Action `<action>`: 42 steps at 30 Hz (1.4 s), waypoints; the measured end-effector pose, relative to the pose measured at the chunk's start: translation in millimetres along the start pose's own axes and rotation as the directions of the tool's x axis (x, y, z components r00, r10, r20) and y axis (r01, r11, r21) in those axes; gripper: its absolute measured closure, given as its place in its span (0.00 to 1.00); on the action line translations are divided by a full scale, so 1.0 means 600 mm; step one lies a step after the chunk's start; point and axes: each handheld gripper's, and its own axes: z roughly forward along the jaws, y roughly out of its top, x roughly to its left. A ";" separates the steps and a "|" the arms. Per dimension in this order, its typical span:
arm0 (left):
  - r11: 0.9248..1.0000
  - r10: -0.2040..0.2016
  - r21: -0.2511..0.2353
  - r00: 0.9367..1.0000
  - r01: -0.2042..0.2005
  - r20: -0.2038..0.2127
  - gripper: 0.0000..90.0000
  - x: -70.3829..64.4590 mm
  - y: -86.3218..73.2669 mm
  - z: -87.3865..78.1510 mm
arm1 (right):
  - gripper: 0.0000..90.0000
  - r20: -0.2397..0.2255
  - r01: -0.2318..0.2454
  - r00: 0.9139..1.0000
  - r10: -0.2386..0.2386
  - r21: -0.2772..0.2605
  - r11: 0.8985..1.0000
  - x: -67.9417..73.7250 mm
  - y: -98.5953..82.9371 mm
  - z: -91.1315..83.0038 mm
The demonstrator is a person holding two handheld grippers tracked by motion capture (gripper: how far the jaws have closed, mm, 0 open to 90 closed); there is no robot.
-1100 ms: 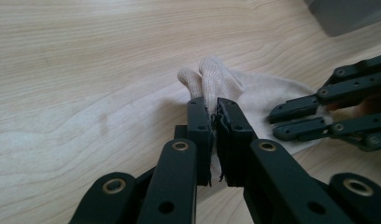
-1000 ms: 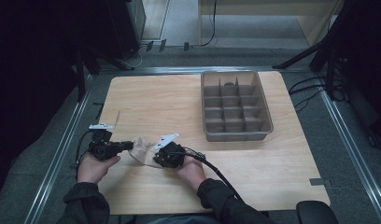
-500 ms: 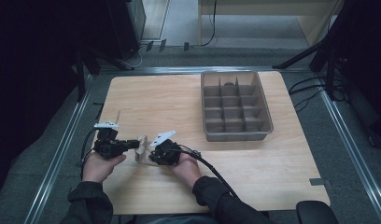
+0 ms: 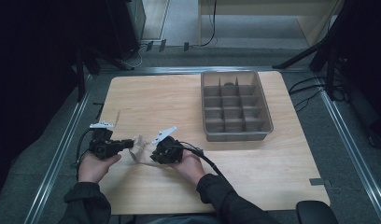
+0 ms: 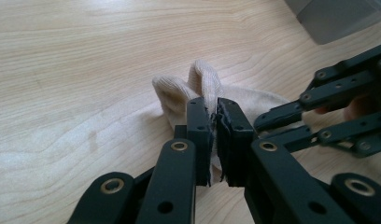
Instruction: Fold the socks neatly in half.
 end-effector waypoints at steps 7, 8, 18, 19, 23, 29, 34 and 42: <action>1.000 0.000 0.003 1.000 0.000 -0.004 0.93 0.002 0.000 -0.001 | 0.88 0.004 -0.010 1.000 0.010 -0.022 1.000 -0.011 -0.011 -0.031; 1.000 -0.001 0.000 1.000 0.001 -0.011 0.93 0.001 0.000 -0.002 | 0.88 0.009 -0.010 1.000 0.011 -0.027 1.000 -0.012 -0.017 -0.040; 1.000 -0.001 0.004 1.000 0.001 -0.004 0.92 0.001 0.000 -0.001 | 0.88 0.032 -0.040 0.999 0.040 -0.013 0.999 -0.030 -0.050 -0.053; 1.000 0.002 0.002 1.000 -0.002 -0.009 0.92 0.000 0.000 -0.002 | 0.88 0.032 -0.040 0.999 0.040 -0.013 0.999 -0.030 -0.050 -0.053; 1.000 0.003 0.001 1.000 -0.003 -0.004 0.92 -0.001 0.001 -0.002 | 0.88 0.036 -0.036 0.999 0.037 -0.012 0.999 -0.029 -0.052 -0.043; 1.000 0.017 -0.005 1.000 -0.017 0.005 0.92 -0.010 0.006 -0.004 | 0.88 0.054 -0.021 0.998 0.021 -0.014 1.000 -0.029 -0.053 -0.034; 0.999 0.040 0.000 0.999 -0.040 0.018 0.92 -0.025 0.013 -0.003 | 0.88 0.065 0.007 0.998 -0.006 -0.015 1.000 -0.023 -0.048 -0.025; 0.996 0.086 0.031 0.996 -0.087 0.038 0.92 -0.049 0.023 0.017 | 0.88 0.064 0.024 0.998 -0.023 -0.016 1.000 -0.017 -0.035 -0.009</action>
